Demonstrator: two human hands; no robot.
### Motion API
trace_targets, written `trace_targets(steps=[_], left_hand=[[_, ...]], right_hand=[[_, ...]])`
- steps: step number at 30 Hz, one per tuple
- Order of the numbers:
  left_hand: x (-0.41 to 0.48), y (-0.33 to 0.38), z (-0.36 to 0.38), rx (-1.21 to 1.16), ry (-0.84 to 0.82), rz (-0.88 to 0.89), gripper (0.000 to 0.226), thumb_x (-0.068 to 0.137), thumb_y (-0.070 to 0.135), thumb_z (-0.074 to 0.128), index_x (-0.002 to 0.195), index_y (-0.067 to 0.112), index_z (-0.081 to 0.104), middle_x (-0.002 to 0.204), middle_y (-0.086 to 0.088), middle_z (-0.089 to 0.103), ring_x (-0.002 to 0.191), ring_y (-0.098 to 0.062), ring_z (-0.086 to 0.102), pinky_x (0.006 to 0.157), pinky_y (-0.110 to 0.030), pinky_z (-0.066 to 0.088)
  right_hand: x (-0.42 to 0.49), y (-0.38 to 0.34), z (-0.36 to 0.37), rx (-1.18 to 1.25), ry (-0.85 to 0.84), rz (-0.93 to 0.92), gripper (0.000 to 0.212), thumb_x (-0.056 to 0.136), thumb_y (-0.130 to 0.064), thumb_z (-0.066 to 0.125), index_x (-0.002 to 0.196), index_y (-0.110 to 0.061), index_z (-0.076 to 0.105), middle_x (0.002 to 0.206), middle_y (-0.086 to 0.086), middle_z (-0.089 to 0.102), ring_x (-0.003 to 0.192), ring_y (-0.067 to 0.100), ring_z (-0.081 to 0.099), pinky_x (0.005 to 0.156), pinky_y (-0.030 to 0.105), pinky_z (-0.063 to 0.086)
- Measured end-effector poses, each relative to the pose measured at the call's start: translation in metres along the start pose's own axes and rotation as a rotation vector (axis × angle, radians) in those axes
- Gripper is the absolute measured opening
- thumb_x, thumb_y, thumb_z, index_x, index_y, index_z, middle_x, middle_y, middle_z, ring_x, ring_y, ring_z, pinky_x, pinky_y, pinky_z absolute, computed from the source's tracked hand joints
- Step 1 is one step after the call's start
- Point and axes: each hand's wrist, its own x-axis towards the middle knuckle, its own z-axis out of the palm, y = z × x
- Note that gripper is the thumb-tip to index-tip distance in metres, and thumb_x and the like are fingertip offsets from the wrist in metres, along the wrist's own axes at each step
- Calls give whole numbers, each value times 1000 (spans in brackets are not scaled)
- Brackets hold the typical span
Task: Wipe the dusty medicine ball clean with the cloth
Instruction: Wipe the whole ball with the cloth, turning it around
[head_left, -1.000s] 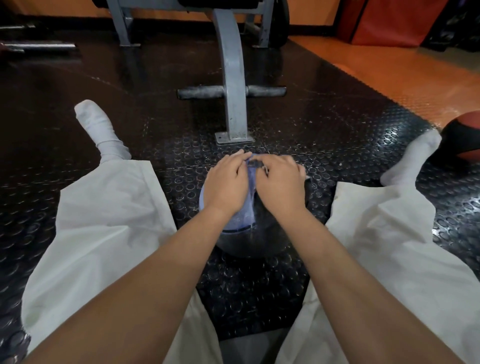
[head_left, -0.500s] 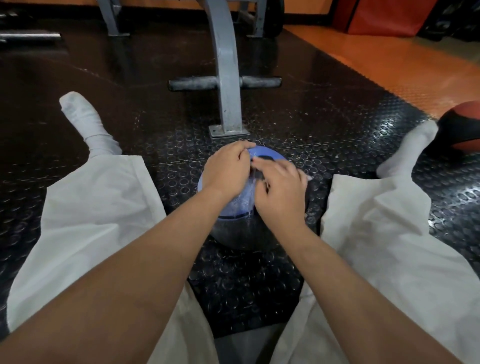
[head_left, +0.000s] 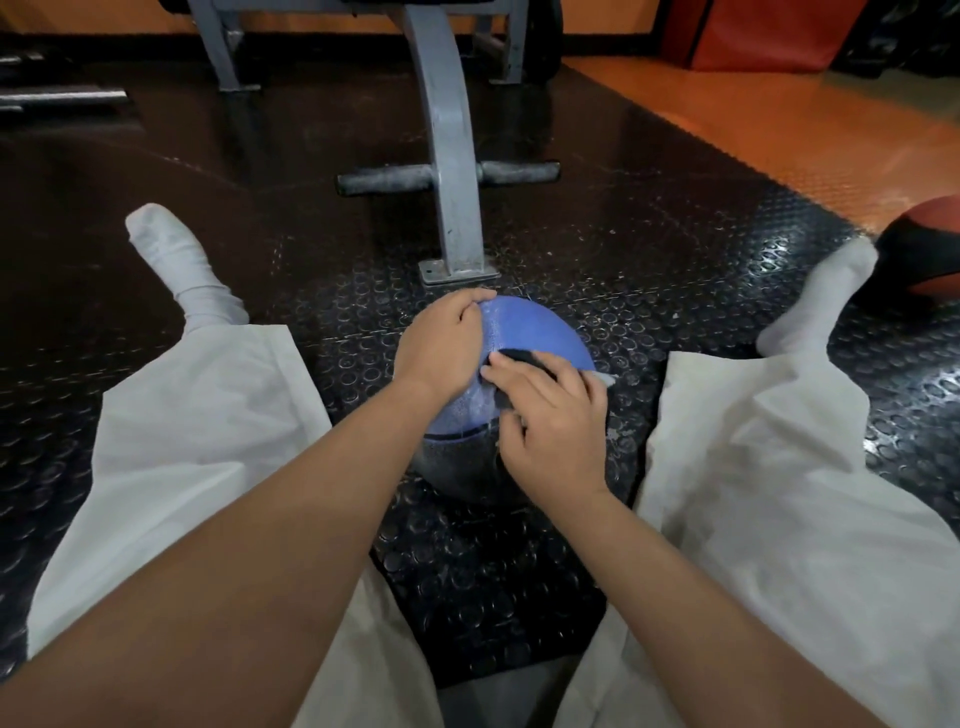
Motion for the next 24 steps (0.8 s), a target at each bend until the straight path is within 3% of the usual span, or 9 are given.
trace_targets(steps=[4,6,11,16,18,24], left_hand=[[0,-3,2,20,27,26,40,101,17,33,127,24,62,137,5,57,124,-15,50,108,-38,38],[3,-2,3,28,22,6,40,101,18,32,127,25,61,137,4,56,123,-16,51,107,-39,39],[11,-1,0,-9,0,-57,39,100,19,31,120,30,63,131,9,60,116,-15,54,102,-35,41],[12,-2,-2,-28,-31,-32,38,101,18,31,118,30,63,128,9,62,103,-8,54,91,-29,40],[10,-4,-2,-26,-49,-11,37,102,19,31,119,30,62,131,9,60,109,-9,54,96,-31,41],[11,-1,1,-6,0,-48,36,101,22,34,122,30,63,132,10,57,115,-12,53,102,-36,41]], right_hand=[[50,-6,-4,-8,-142,248,35,87,-15,46,112,-24,69,111,-6,68,118,19,49,92,32,21],[57,-2,2,-27,-170,259,35,91,-15,45,117,-25,66,115,-7,66,122,17,45,95,32,20],[12,-1,6,34,-46,75,39,80,-18,42,106,-20,71,112,-6,70,113,19,49,93,32,23],[-20,4,-1,-9,-73,-158,41,81,-14,42,109,-18,72,115,-6,69,117,21,49,94,36,28],[-12,8,-3,-27,-77,-183,39,81,-16,43,107,-20,72,112,-7,70,113,24,55,90,37,32],[42,2,1,50,-154,189,45,83,-23,37,114,-23,70,117,-7,68,122,22,49,100,35,23]])
